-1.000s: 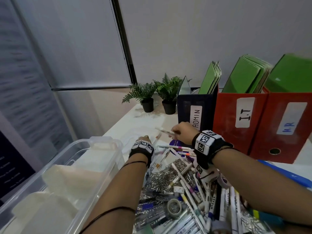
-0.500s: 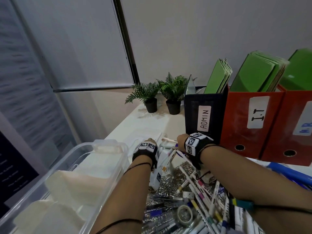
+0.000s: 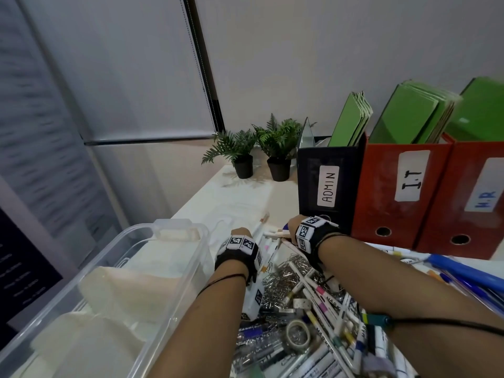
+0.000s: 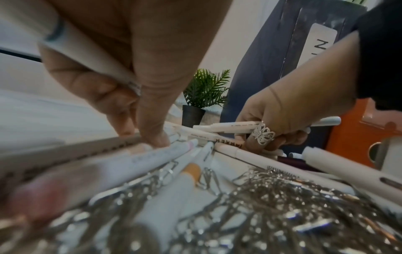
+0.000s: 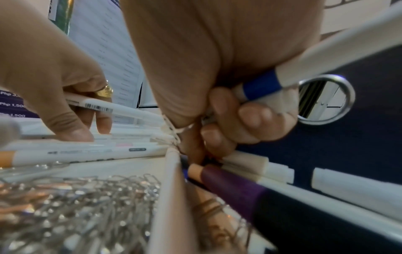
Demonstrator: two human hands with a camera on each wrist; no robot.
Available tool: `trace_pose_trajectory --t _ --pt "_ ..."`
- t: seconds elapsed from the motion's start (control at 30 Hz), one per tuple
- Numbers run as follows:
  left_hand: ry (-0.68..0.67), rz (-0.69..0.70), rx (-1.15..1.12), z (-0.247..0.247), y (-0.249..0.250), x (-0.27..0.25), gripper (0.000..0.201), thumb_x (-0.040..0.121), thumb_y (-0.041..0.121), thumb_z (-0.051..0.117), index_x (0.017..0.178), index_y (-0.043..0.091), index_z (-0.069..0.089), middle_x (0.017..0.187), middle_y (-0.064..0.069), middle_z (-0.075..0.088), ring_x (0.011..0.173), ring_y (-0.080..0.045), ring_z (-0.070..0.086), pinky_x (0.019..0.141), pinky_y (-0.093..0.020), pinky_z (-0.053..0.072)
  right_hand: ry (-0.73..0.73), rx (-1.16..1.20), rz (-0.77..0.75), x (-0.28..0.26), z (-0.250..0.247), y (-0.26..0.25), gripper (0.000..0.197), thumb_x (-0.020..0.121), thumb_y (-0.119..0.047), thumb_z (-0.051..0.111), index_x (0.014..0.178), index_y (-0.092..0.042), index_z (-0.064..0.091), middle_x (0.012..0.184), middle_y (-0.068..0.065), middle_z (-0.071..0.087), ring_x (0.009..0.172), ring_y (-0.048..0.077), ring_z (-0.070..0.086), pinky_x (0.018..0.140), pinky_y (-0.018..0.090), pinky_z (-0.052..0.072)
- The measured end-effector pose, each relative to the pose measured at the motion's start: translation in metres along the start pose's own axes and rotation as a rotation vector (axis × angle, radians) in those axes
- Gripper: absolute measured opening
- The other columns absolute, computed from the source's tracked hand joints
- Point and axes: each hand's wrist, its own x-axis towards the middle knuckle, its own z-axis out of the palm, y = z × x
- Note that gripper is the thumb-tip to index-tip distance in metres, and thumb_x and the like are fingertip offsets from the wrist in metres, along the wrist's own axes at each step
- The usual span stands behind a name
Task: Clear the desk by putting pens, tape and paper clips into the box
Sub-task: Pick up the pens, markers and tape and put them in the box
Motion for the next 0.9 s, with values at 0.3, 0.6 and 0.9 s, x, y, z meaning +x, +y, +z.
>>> trace_pose_trajectory --t 0.3,0.6,0.9 --pt "-0.085 0.089 0.094 -0.01 0.0 -0.009 0.041 0.087 0.019 0.058 0.127 0.013 0.05 0.124 -0.015 0.058 0.11 -0.035 0.059 0.09 -0.041 0.052 0.038 -0.041 -0.026 -0.006 -0.002 0.002 0.033 0.083 -0.014 0.064 0.057 -0.013 0.044 0.055 -0.001 0.043 0.054 0.018 0.048 0.078 0.034 0.055" --pt "-0.055 0.16 0.209 -0.012 0.001 -0.014 0.042 0.094 0.04 0.042 0.119 0.007 0.051 0.118 -0.016 0.058 0.108 -0.03 0.059 0.089 -0.038 0.049 0.02 -0.044 -0.022 -0.005 0.004 0.003 0.034 0.081 -0.015 0.065 0.057 -0.015 0.042 0.059 -0.001 0.045 0.052 0.015 0.045 0.079 0.036 0.056" --pt "0.017 0.189 0.094 -0.03 0.009 -0.019 0.041 0.089 0.014 0.052 0.13 0.011 0.049 0.117 -0.017 0.059 0.107 -0.031 0.059 0.09 -0.039 0.051 0.128 0.063 -0.012 -0.02 -0.014 0.016 0.025 0.087 -0.019 0.06 0.107 -0.005 0.065 0.103 0.01 0.067 0.08 0.025 0.057 0.069 0.028 0.044"
